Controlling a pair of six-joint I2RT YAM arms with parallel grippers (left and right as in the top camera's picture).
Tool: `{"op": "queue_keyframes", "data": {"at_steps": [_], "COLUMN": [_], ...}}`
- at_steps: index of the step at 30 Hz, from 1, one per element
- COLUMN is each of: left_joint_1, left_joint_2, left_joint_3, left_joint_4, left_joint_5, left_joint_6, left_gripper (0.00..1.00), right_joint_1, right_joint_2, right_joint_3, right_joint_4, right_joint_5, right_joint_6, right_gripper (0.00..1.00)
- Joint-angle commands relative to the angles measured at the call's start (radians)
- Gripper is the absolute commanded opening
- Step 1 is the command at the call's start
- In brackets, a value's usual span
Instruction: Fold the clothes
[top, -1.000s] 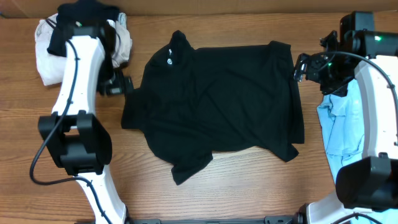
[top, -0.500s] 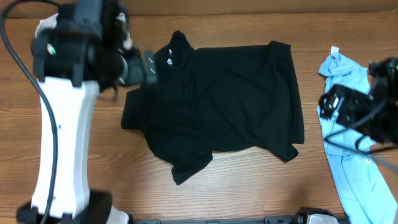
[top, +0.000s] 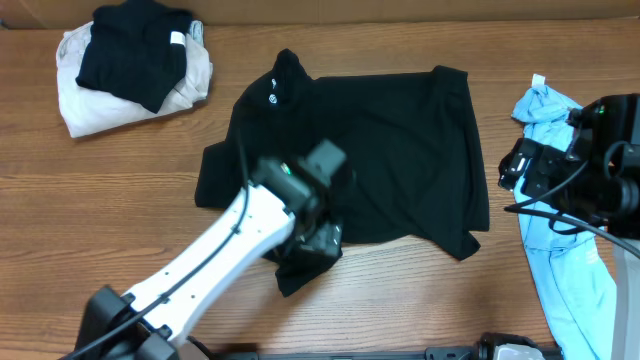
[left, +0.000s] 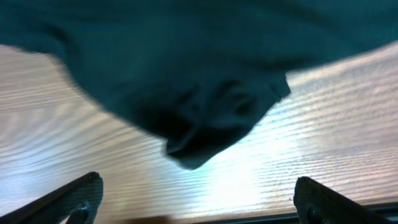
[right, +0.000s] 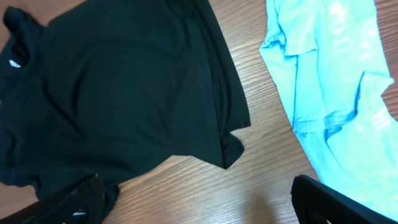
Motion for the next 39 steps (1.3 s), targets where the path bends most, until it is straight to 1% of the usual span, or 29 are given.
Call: {"op": "queue_keyframes", "data": {"at_steps": [1, 6, 9, 10, 13, 16, 17, 20, 23, 24, 25, 26, 27, 28, 31, 32, 34, 36, 39], "left_joint_1": [-0.038, -0.042, -0.025, -0.017, 0.002, 0.003, 0.003, 0.003, 0.003, 0.003, 0.003, 0.004, 0.007, 0.012, 0.046, 0.063, 0.109, 0.173, 0.235], "left_joint_2": [-0.010, -0.004, 0.007, 0.013, 0.041, 0.084, 0.097, 0.146, 0.195, 0.210, 0.222, 0.230, 0.237, 0.237, 0.233, 0.233, 0.233, 0.233, 0.233], "left_joint_3": [-0.124, -0.268, -0.328, -0.342, -0.359, -0.360, -0.360, -0.360, -0.360, -0.360, -0.359, -0.359, -0.359, -0.356, -0.310, -0.282, -0.194, -0.051, 0.122], "left_joint_4": [0.061, 0.150, 0.205, 0.220, 0.235, 0.234, 0.237, 0.257, 0.278, 0.282, 0.283, 0.282, 0.282, 0.280, 0.248, 0.229, 0.170, 0.077, -0.021], "left_joint_5": [0.054, 0.143, 0.163, 0.176, 0.209, 0.220, 0.223, 0.253, 0.270, 0.270, 0.270, 0.270, 0.270, 0.270, 0.258, 0.254, 0.245, 0.230, 0.216], "left_joint_6": [0.003, 0.146, 0.154, 0.153, 0.154, 0.153, 0.153, 0.152, 0.152, 0.148, 0.146, 0.145, 0.145, 0.145, 0.154, 0.160, 0.186, 0.223, 0.254], "left_gripper": [0.97, 0.97, 0.97, 0.96, 0.86, 0.82, 0.79, 0.73, 0.70, 0.66, 0.59, 0.48, 0.33, 0.22, 0.07, 0.04, 0.04, 0.04, 0.04], "right_joint_1": [-0.001, -0.001, -0.001, -0.001, -0.001, -0.001, -0.001, -0.001, -0.001, -0.001, -0.001, -0.001, -0.001, -0.001, -0.001, -0.001, -0.001, -0.001, -0.001], "right_joint_2": [-0.006, -0.003, -0.001, -0.001, -0.001, -0.001, -0.001, -0.001, -0.001, 0.000, 0.000, 0.000, 0.002, 0.003, 0.011, 0.017, 0.026, 0.037, 0.048], "right_joint_3": [-0.046, -0.098, -0.107, -0.107, -0.107, -0.107, -0.107, -0.107, -0.107, -0.107, -0.107, -0.107, -0.107, -0.107, -0.107, -0.107, -0.110, -0.133, -0.188], "right_joint_4": [0.021, 0.048, 0.054, 0.054, 0.057, 0.061, 0.062, 0.066, 0.069, 0.070, 0.070, 0.070, 0.071, 0.072, 0.077, 0.076, 0.076, 0.090, 0.118], "right_joint_5": [0.004, -0.013, -0.022, -0.026, -0.029, -0.029, -0.029, -0.029, -0.028, -0.028, -0.028, -0.028, -0.029, -0.029, -0.045, -0.051, -0.055, -0.058, -0.067], "right_joint_6": [0.004, 0.004, 0.005, 0.004, 0.004, 0.005, 0.005, 0.005, 0.005, 0.004, 0.004, 0.005, 0.005, 0.005, 0.005, 0.004, 0.005, 0.005, 0.005], "right_gripper": [1.00, 1.00, 1.00, 1.00, 1.00, 1.00, 1.00, 1.00, 1.00, 1.00, 1.00, 1.00, 1.00, 1.00, 1.00, 0.99, 0.99, 0.97, 0.93]}}
